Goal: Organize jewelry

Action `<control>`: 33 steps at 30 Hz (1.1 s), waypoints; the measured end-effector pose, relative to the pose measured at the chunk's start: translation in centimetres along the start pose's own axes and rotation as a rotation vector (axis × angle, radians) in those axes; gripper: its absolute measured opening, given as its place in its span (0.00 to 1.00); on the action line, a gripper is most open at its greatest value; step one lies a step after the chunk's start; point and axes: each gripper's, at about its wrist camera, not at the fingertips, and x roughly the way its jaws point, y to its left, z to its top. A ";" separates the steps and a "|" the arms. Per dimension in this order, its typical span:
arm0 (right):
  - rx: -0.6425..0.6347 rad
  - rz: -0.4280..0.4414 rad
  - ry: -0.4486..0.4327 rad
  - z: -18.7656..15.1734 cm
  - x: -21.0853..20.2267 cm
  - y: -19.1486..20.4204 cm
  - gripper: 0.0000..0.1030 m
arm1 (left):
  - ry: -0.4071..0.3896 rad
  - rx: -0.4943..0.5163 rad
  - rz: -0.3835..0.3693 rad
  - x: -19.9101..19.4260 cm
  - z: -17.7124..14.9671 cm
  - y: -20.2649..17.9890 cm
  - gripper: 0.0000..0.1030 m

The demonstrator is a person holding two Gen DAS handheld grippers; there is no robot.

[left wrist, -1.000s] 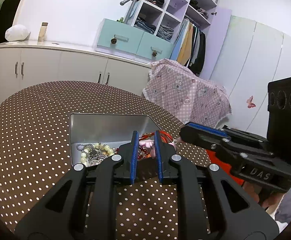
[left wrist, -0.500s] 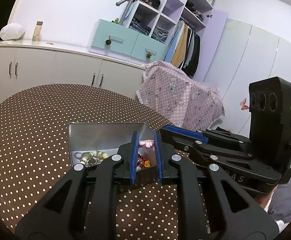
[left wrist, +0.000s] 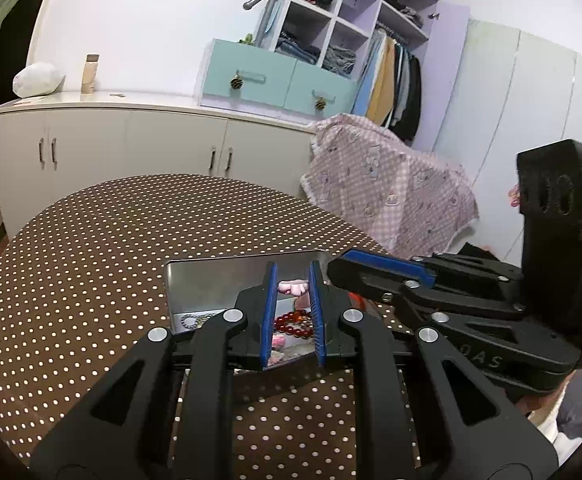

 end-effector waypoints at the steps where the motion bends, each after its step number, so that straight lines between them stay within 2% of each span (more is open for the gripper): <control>1: 0.002 0.001 -0.001 0.0 0.0 -0.1 0.14 | 0.001 -0.001 0.007 0.0 0.0 0.1 0.16; 7: -0.006 0.008 0.012 0.3 0.4 -0.1 0.15 | -0.029 0.003 0.065 -0.4 0.0 0.2 0.16; 8: -0.004 0.005 0.017 0.3 0.4 -0.1 0.21 | -0.032 -0.003 0.075 -0.5 -0.1 0.3 0.17; 9: 0.004 -0.005 0.019 0.2 0.4 -0.3 0.27 | -0.029 -0.014 0.094 -0.5 -0.1 0.4 0.28; 10: 0.009 -0.014 0.015 0.2 0.3 -0.5 0.37 | -0.029 -0.023 0.117 -0.6 -0.1 0.6 0.38; 11: 0.017 -0.027 0.006 0.2 0.2 -0.9 0.45 | -0.041 -0.038 0.156 -0.8 -0.2 0.9 0.55; 12: 0.026 -0.033 0.000 0.1 0.0 -1.2 0.49 | -0.066 -0.052 0.169 -1.2 -0.2 1.4 0.64; 14: 0.046 -0.047 -0.007 -0.1 -0.2 -1.9 0.59 | -0.103 -0.032 0.169 -1.7 -0.4 1.6 0.64; 17: 0.053 -0.056 0.003 -0.4 0.0 -2.2 0.64 | -0.082 0.008 0.207 -1.4 -0.6 1.2 0.66; 24: 0.065 -0.068 0.007 -0.8 0.1 -2.6 0.70 | -0.039 0.043 0.238 -0.4 -0.8 0.7 0.68; 33: 0.069 -0.079 -0.003 -1.3 -0.7 -2.7 0.76 | -0.044 0.088 0.269 -0.5 -0.9 -0.2 0.74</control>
